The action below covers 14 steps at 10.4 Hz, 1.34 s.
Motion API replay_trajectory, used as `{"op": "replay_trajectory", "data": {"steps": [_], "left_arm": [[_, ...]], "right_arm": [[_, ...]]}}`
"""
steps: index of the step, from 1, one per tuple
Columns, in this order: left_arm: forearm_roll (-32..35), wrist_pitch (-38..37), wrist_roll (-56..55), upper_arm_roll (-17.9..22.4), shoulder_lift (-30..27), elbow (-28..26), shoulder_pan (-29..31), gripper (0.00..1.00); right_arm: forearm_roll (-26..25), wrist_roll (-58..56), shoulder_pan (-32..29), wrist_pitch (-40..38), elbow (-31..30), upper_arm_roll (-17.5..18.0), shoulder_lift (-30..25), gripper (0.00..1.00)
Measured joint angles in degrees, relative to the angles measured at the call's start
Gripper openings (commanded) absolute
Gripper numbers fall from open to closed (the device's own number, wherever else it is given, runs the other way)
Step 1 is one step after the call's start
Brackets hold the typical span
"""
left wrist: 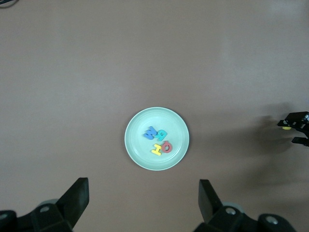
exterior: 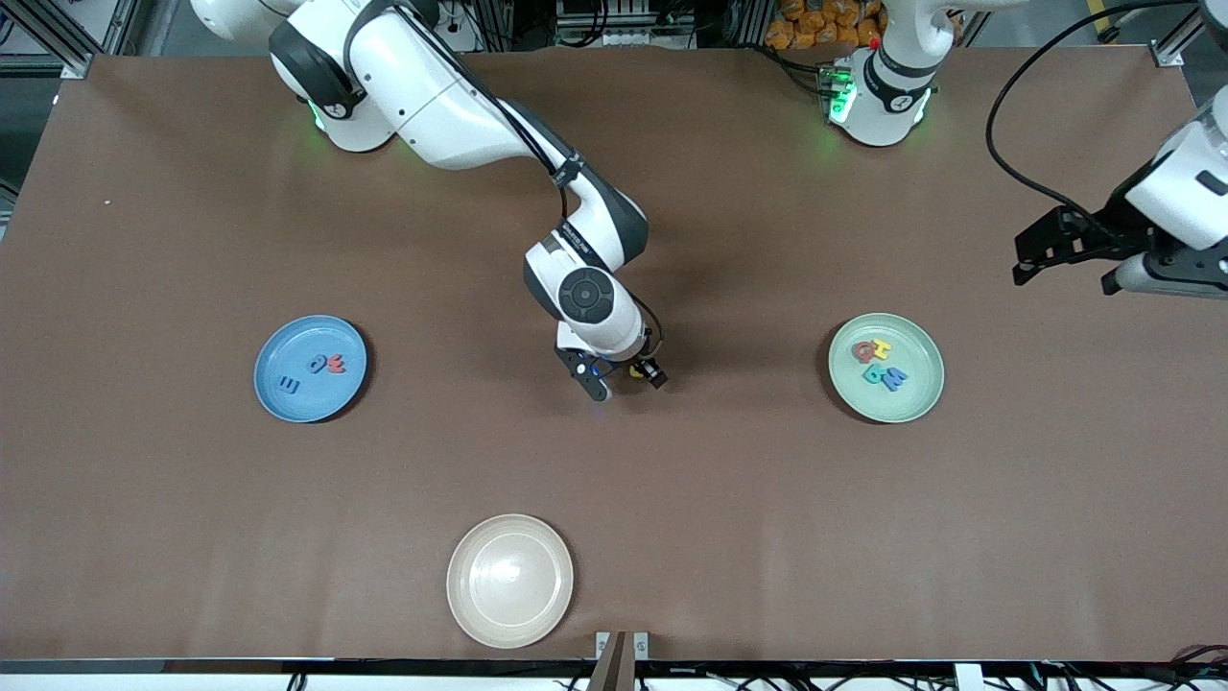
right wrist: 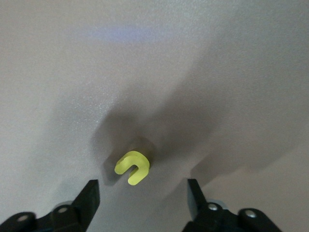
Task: Sort upper and lower case letters into plates
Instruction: 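Lower the right gripper and grasp the yellow u letter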
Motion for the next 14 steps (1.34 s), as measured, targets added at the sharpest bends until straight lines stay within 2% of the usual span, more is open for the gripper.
{"op": "replay_trajectory", "data": {"steps": [1, 3, 7, 14], "left_arm": [[0.00, -0.99, 0.00, 0.02, 0.00, 0.60, 0.73, 1.00], [0.00, -2.44, 0.00, 0.06, -0.01, 1.45, 1.23, 1.00], [0.40, -3.19, 0.00, 0.11, -0.03, 2.19, 1.24, 1.00], [0.40, -3.54, 0.00, 0.10, -0.07, 2.36, 1.78, 1.00]], "right_arm": [[0.00, 0.00, 0.00, 0.00, 0.01, -0.06, 0.06, 0.66], [0.00, 0.00, -0.01, 0.01, 0.10, -0.35, 0.12, 0.74], [0.00, 0.00, -0.03, 0.16, 0.38, -0.83, 0.13, 0.74], [-0.48, 0.00, -0.03, 0.57, 0.42, -0.87, 0.57, 0.58]]}}
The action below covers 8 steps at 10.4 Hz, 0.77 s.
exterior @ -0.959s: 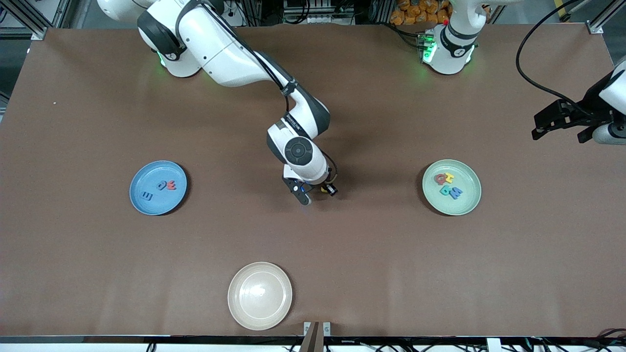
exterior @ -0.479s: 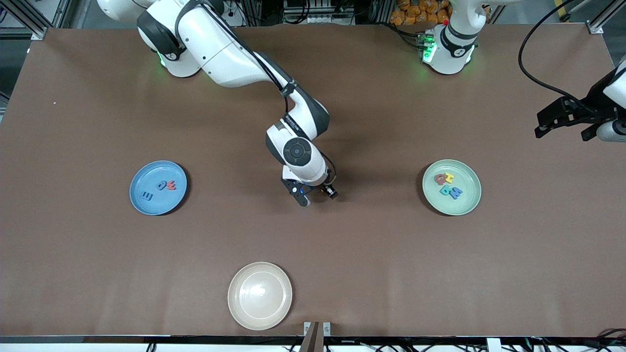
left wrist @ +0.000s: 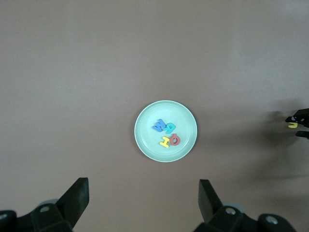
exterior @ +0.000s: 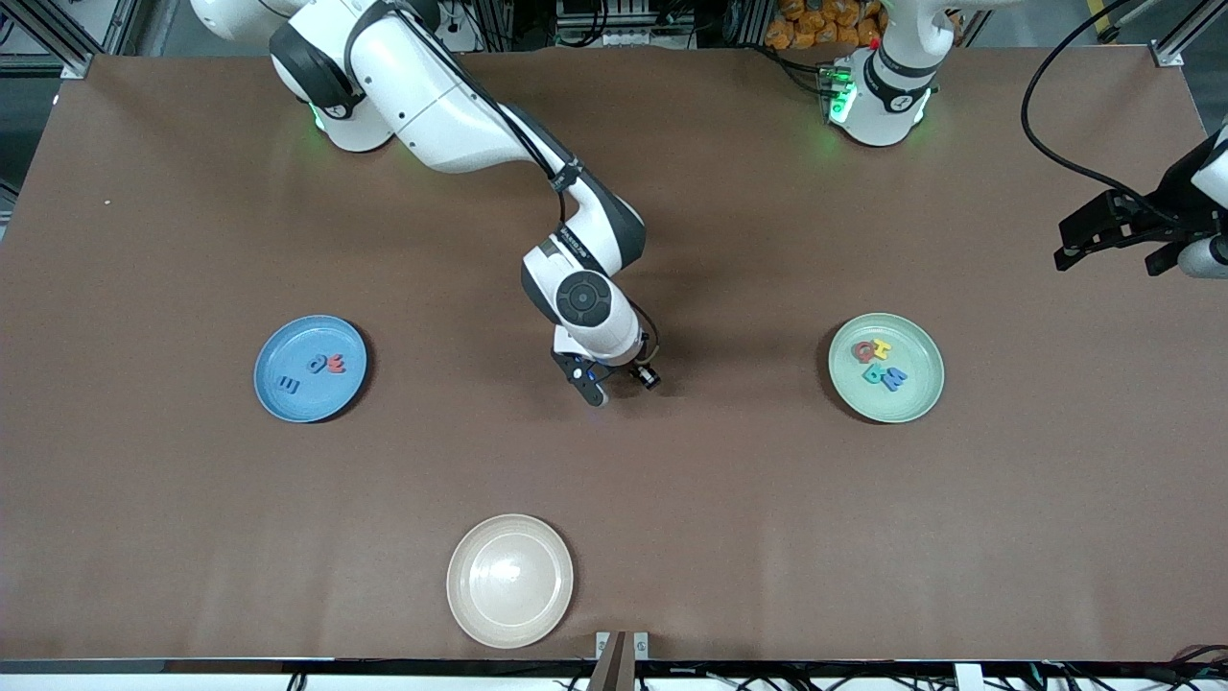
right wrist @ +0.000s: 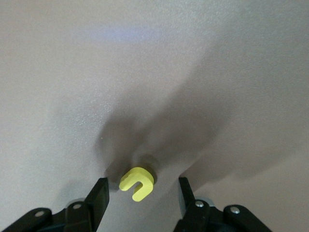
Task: Sort upper and lower case letters into plates
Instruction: 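Lower the right gripper and grasp the yellow u letter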
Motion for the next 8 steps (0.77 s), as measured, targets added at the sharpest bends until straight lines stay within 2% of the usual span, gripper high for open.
{"op": "replay_trajectory", "data": {"steps": [1, 5, 8], "left_arm": [[0.00, 0.00, 0.00, -0.04, 0.00, 0.00, 0.00, 1.00], [0.00, -0.07, 0.03, -0.33, 0.03, 0.00, 0.00, 1.00], [-0.02, -0.26, 0.05, -1.88, 0.19, -0.04, -0.02, 1.00]], "right_arm": [[0.00, 0.00, 0.00, -0.07, 0.10, 0.00, 0.00, 0.54], [-0.06, 0.00, 0.00, -0.54, 0.51, -0.01, 0.00, 0.23], [-0.14, 0.00, 0.01, -0.59, 0.57, 0.02, -0.02, 0.06]]}}
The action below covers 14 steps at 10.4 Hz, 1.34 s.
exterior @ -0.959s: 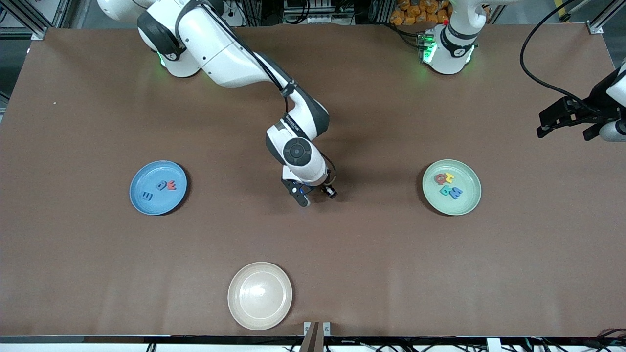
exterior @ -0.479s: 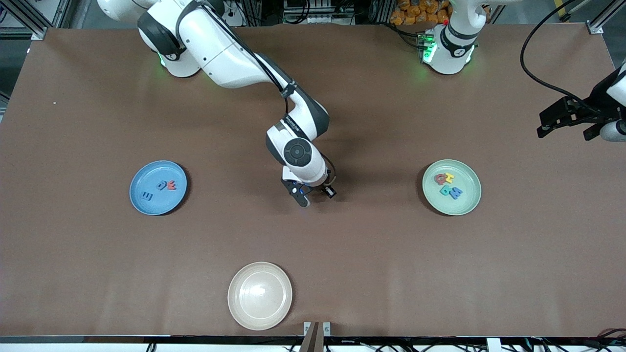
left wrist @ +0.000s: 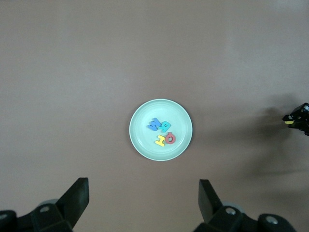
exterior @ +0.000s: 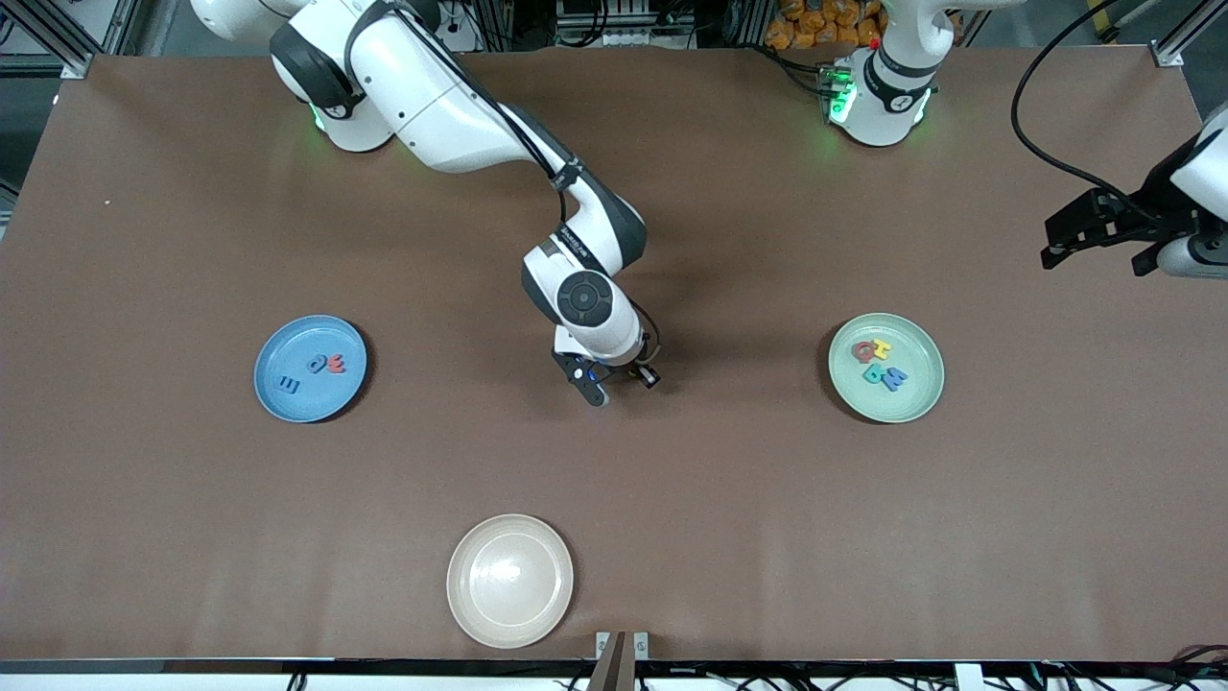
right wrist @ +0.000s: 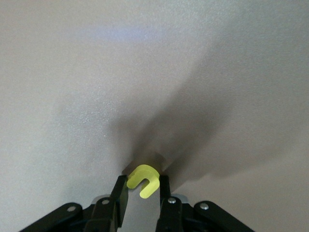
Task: Sort upper and lower case letters into plates
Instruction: 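Lower the right gripper and grasp the yellow u letter, then carry the yellow u into the blue plate and open the right gripper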
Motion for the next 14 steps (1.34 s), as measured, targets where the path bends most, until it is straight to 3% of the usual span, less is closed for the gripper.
{"op": "replay_trajectory", "data": {"steps": [2, 7, 14], "left_arm": [[0.00, -0.03, 0.00, -0.77, 0.33, -0.05, 0.00, 1.00], [0.01, -0.04, 0.00, -1.14, 0.49, -0.08, -0.13, 1.00], [0.01, -0.89, 0.00, -1.18, 0.32, 0.00, -0.05, 1.00]], "right_arm": [[-0.04, -0.04, -0.02, 0.01, 0.07, -0.02, 0.01, 0.00], [-0.13, -2.97, -2.00, -5.94, 2.85, -0.18, -0.45, 0.00], [0.63, -17.18, -11.90, -21.60, 2.72, -0.02, -8.57, 0.00]]}}
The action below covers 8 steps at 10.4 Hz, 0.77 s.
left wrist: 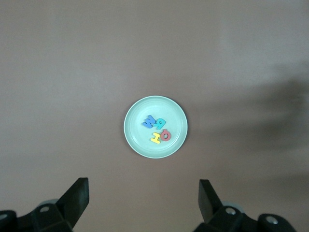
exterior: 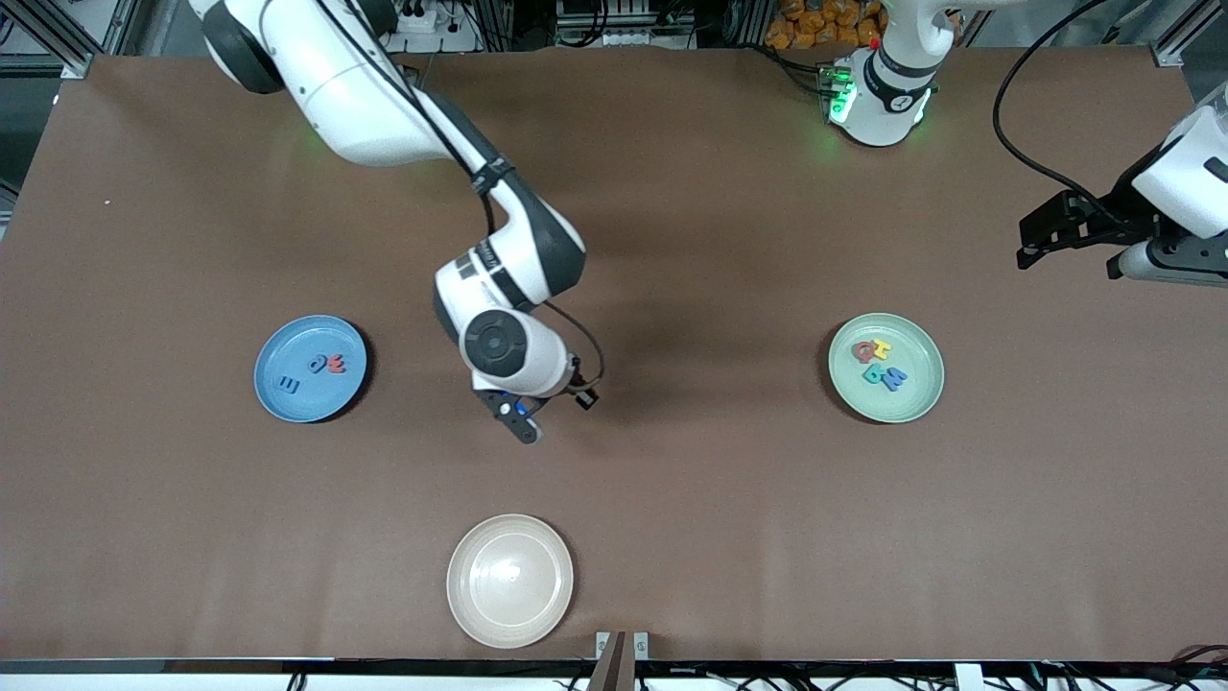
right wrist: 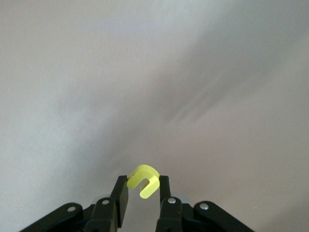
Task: Sort upper and lower case letters into plates
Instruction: 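Carry the yellow u into the blue plate and open the right gripper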
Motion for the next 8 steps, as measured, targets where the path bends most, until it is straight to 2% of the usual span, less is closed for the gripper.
{"op": "replay_trajectory", "data": {"steps": [2, 8], "left_arm": [[0.00, -0.61, 0.00, 0.19, -0.12, 0.01, 0.25, 1.00], [0.03, -1.03, 0.00, 0.30, -0.17, 0.02, 0.43, 1.00]], "right_arm": [[0.87, -8.73, -5.42, -1.88, -4.97, 0.03, -3.80, 0.00], [1.04, -36.13, -22.93, -2.57, -29.82, 0.01, -19.18, 0.00]]}}
